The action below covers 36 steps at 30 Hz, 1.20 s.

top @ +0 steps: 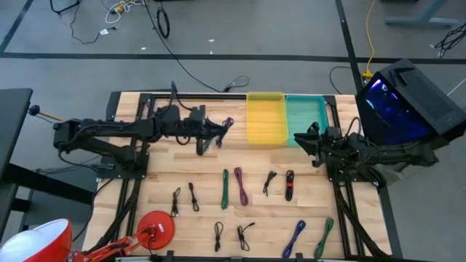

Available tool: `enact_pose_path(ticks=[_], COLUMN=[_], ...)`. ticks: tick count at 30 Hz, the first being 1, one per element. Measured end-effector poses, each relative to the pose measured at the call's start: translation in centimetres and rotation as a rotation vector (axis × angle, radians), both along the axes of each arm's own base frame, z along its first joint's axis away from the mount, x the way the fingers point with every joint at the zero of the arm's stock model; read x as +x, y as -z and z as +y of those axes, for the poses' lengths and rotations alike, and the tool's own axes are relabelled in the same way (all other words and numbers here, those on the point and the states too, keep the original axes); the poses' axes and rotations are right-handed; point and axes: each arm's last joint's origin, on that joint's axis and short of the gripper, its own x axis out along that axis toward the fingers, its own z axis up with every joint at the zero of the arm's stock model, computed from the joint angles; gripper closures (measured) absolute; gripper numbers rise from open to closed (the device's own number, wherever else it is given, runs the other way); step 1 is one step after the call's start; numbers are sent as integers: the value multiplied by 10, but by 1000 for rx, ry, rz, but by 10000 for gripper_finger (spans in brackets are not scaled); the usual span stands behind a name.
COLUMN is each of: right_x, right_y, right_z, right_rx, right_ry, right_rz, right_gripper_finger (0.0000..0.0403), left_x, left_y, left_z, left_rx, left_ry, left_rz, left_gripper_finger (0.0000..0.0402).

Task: Pick & Place USB Port
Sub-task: Put the top purple charger cable into the yellow bin

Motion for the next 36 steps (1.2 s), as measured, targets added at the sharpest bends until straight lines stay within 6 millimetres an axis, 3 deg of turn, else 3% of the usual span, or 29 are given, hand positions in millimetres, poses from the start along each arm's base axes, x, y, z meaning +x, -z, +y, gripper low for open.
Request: enact_pose_path(ticks=[3,9,17,27,36], right_x=[20,77,139,169,174], right_y=[-21,-54,-62,-69,-68], right_z=[1,3,4,3,0], right_rx=[-58,-181,-250,-267,-277], right_ry=[-16,-101,-153,-216,-181], right_rz=[53,116,158,148,174], right_gripper_finger=[311,311,311,311,311], left_x=[11,32,45,45,44], left_y=[11,10,-9,-6,-5], left_z=[-3,-9,-20,-22,-20], left_rx=[-1,20,82,102,109], left_ry=[2,24,51,4,-22], left_rz=[12,27,25,70,93], left_gripper_finger=[383,383,383,383,383])
